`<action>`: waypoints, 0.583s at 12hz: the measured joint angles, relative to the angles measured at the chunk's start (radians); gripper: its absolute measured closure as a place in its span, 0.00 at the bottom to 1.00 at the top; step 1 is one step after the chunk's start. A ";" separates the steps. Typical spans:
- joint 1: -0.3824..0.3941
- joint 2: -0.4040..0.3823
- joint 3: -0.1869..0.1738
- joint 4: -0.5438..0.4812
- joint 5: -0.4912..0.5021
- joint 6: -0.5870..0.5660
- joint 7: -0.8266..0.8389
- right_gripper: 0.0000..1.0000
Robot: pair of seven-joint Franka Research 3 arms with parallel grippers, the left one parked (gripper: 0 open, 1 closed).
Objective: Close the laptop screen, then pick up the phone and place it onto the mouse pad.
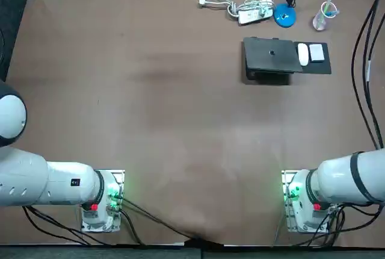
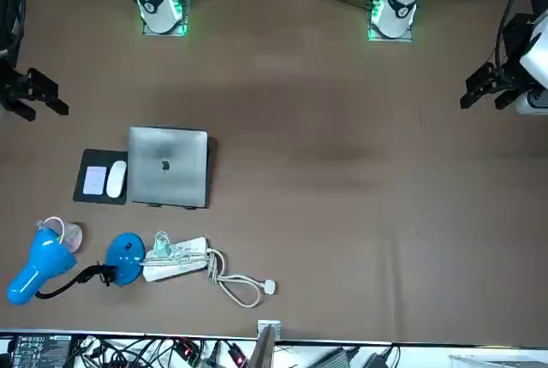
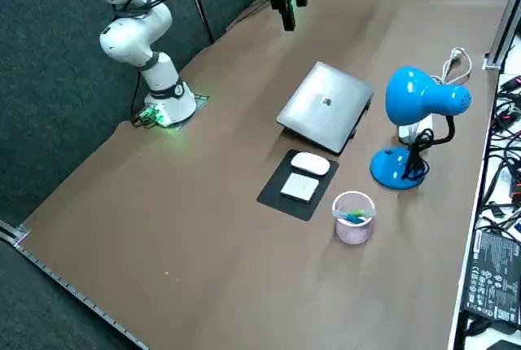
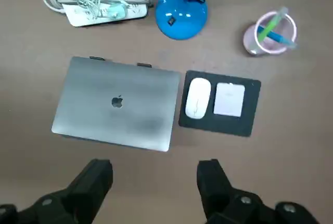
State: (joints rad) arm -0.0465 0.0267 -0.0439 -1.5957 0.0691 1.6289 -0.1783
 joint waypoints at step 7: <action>0.075 -0.107 -0.002 -0.118 -0.124 -0.050 0.101 0.00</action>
State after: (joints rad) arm 0.0282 -0.0800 -0.0461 -1.7138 -0.0546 1.5788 -0.0771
